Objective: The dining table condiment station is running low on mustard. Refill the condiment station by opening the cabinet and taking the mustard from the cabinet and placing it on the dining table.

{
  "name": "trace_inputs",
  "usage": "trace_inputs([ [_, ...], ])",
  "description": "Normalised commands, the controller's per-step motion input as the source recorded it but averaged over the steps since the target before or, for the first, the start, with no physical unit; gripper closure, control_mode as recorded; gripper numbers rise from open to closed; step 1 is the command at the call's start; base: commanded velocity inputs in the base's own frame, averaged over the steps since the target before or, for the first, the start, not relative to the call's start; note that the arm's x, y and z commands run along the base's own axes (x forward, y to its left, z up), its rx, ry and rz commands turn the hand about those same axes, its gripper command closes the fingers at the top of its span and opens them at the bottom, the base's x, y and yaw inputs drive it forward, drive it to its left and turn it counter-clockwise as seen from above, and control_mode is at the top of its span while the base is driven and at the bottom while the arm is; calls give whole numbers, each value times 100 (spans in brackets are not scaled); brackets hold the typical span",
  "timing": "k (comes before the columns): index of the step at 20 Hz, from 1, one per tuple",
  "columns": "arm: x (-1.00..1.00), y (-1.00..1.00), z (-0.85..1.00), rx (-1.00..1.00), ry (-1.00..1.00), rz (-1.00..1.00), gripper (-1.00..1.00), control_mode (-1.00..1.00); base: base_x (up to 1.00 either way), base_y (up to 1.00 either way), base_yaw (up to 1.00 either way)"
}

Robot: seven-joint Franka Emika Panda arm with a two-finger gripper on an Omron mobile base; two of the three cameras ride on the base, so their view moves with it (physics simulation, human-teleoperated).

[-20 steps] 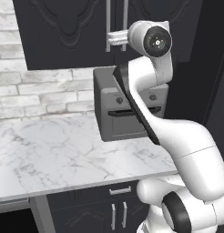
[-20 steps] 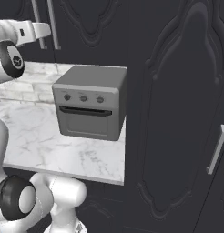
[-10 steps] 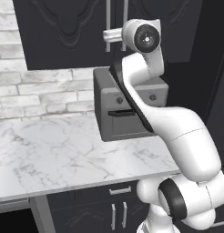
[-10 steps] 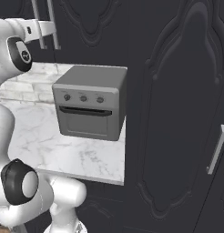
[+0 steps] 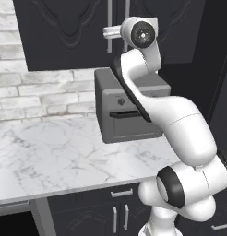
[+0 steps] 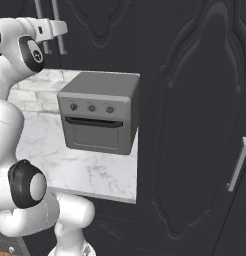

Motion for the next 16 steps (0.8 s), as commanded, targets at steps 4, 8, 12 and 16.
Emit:
trace_inputs([
  [4, 32, 0, 16, 3, 1, 0, -100, -100, 0, 0, 0],
  [8, 26, 0, 26, 7, 5, 0, -100, -100, 0, 0, 0],
  [12, 25, 0, 17, 9, 6, 0, -100, -100, 0, 0, 0],
  [16, 28, 0, 5, 4, 4, 0, 100, -100, 0, 0, 0],
])
